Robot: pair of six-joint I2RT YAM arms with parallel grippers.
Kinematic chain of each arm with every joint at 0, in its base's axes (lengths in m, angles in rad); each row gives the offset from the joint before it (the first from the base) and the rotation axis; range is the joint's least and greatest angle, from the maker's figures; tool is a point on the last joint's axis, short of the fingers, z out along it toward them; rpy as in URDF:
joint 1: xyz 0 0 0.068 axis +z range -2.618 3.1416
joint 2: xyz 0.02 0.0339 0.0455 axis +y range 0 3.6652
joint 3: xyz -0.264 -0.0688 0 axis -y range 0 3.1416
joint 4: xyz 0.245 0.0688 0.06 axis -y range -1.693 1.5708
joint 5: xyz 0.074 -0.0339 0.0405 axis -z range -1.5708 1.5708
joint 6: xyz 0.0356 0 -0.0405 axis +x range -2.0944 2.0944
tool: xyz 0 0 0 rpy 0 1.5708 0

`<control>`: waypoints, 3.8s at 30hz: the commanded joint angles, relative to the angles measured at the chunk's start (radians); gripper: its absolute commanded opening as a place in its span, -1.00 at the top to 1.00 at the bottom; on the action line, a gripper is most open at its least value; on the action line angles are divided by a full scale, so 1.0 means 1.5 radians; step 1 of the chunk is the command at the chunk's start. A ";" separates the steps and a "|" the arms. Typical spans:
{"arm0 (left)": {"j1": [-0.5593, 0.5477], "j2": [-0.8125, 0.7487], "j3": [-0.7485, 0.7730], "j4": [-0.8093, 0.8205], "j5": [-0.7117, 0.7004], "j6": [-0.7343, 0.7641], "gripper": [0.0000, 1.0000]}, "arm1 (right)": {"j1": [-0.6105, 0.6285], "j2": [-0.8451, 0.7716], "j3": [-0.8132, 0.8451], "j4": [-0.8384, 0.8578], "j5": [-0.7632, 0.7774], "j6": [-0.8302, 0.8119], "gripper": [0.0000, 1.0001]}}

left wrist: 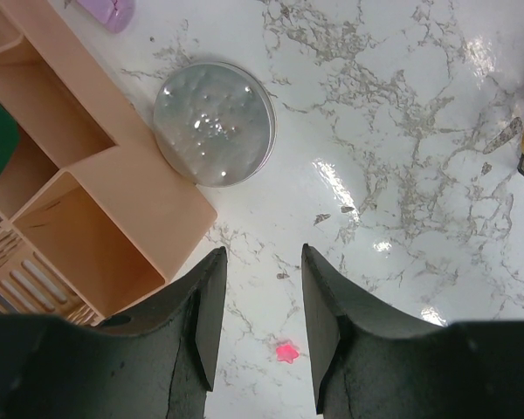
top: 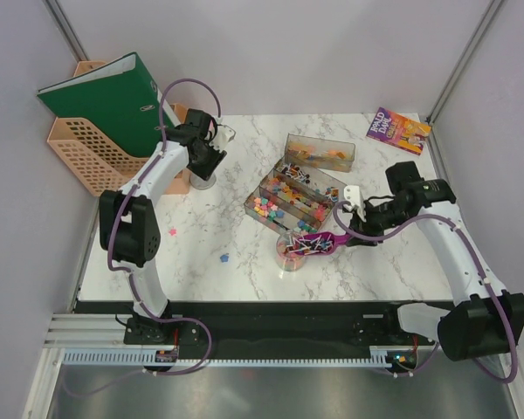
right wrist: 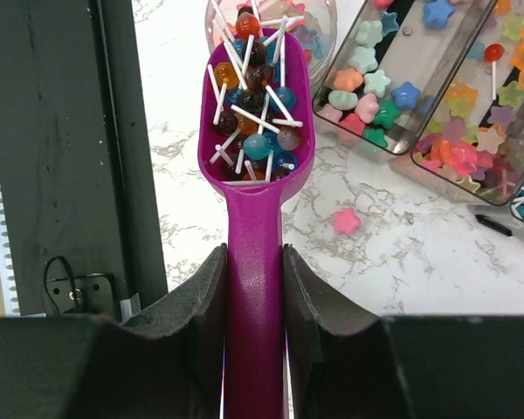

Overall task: Pack the candies
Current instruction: Place the fake candies in the packing bottle, then place the spatula at the center of the board, then pick up the bottle lid at the center of the board.

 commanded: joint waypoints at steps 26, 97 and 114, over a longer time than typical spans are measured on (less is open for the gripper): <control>0.002 -0.031 0.041 0.025 0.046 -0.047 -0.20 | 0.126 0.068 0.135 -0.015 0.186 0.011 1.00; 0.004 0.229 0.193 0.026 -0.049 0.080 -0.87 | -0.276 0.355 0.038 0.671 0.226 0.656 -0.96; 0.016 0.315 0.263 -0.117 0.175 0.022 -0.51 | -0.275 0.362 0.132 0.568 0.211 0.620 -0.96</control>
